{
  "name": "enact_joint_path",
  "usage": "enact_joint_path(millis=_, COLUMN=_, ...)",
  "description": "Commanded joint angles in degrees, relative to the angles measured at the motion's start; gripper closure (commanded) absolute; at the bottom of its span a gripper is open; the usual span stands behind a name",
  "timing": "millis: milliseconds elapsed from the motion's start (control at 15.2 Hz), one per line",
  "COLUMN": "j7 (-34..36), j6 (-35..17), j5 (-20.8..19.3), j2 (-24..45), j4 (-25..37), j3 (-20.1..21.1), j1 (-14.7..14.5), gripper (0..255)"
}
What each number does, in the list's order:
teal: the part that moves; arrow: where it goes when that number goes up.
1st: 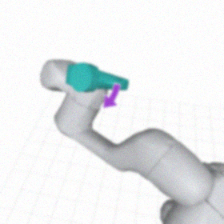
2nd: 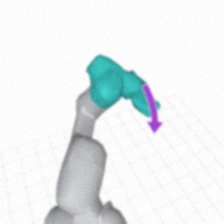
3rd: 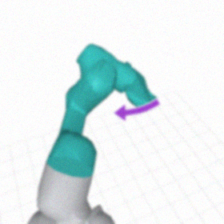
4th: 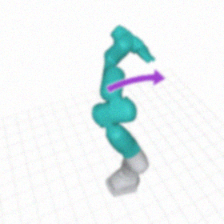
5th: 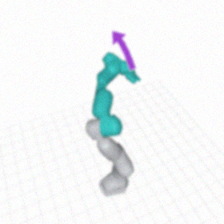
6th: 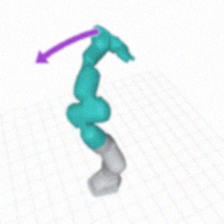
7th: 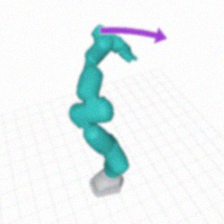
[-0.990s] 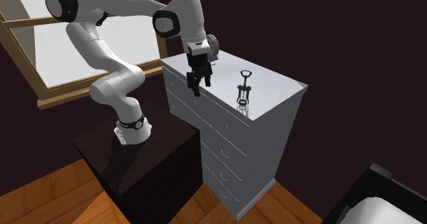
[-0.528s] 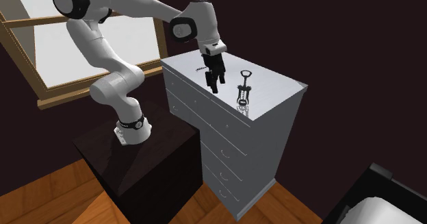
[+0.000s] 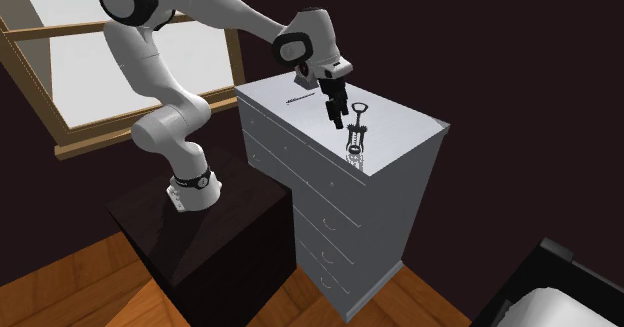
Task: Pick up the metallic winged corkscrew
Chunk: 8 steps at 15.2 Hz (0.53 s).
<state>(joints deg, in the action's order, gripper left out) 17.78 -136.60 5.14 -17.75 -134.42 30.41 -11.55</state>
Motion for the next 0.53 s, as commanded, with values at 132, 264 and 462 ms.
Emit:
enact_joint_path(millis=132, j7=4.0, j6=-3.5, j5=-3.5, j2=5.3, j4=3.8, j3=3.8, j1=0.4, gripper=0)
enact_joint_path(millis=264, j7=4.5, j6=-5.1, j5=-4.1, j2=6.1, j4=2.9, j3=4.1, j1=0.6, gripper=0)
enact_joint_path(millis=462, j7=5.5, j6=-7.5, j5=-5.2, j2=7.3, j4=1.5, j3=4.7, j1=0.9, gripper=0)
